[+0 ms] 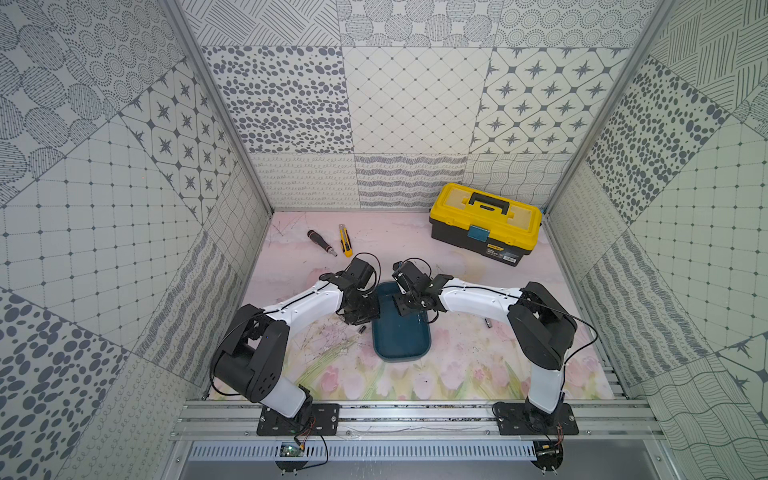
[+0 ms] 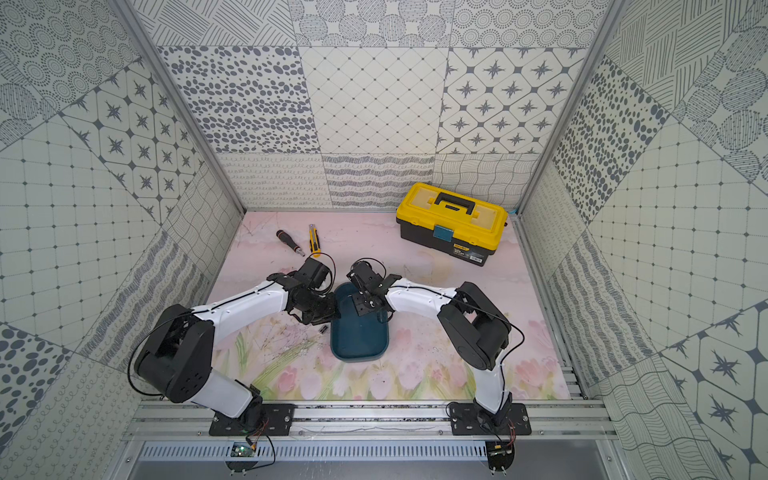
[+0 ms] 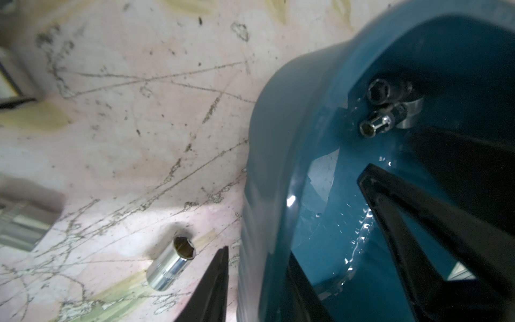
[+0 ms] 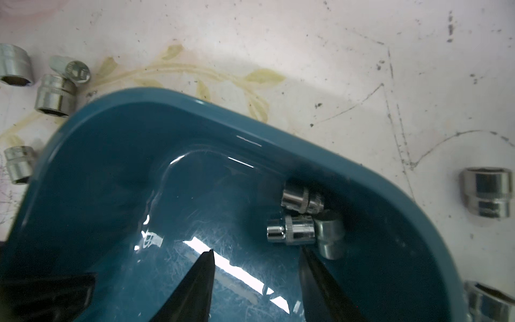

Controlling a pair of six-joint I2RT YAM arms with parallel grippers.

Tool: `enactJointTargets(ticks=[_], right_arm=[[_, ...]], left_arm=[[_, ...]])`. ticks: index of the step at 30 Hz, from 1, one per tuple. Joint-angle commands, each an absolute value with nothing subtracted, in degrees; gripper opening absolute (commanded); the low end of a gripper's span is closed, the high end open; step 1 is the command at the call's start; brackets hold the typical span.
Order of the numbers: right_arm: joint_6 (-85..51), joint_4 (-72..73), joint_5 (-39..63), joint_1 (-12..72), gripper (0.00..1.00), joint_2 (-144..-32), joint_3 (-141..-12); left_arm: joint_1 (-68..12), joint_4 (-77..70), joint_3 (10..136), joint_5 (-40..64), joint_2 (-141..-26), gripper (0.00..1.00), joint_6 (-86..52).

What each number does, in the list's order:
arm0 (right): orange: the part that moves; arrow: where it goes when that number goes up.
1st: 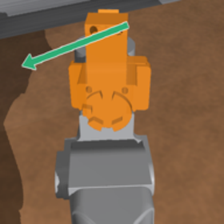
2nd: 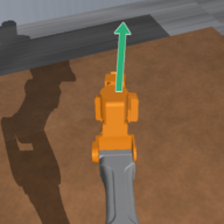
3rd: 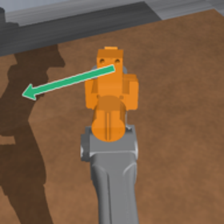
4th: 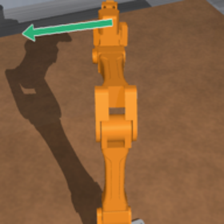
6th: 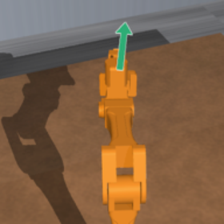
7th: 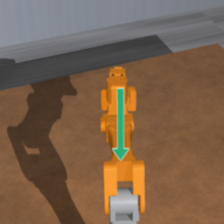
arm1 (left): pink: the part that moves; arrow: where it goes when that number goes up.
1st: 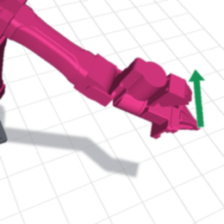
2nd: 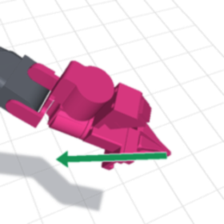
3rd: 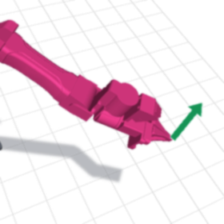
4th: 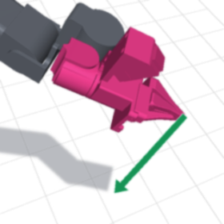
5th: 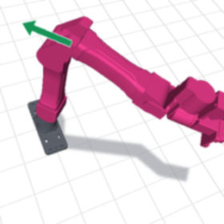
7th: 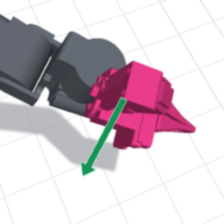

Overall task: Take out the socket from the storage box
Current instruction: Pick up the socket head from the storage box.

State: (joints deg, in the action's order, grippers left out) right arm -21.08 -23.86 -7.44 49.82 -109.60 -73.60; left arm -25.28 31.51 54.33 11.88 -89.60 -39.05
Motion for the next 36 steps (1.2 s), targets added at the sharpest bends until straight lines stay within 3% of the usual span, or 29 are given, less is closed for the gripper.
enactJointTargets(ticks=[1, 15, 29, 36], right_arm=[[-22.0, -23.2, -11.2, 50.0, 0.55, -111.3, -75.4], [-28.7, -25.8, -14.1, 50.0, 0.55, -113.2, -76.1], [-36.8, -27.2, -15.9, 49.9, 0.41, -112.7, -74.8], [-38.0, -28.7, -17.6, 50.1, 0.47, -112.4, -74.9]], left_arm=[[-24.9, 29.0, 53.6, 12.8, -89.1, 0.34, -40.4], [-24.7, 28.3, 53.2, 13.0, -88.7, 0.34, -40.1], [-24.8, 27.3, 52.6, 13.3, -88.7, 0.34, -40.1], [-24.7, 26.7, 52.0, 13.6, -88.6, 0.34, -39.9]])
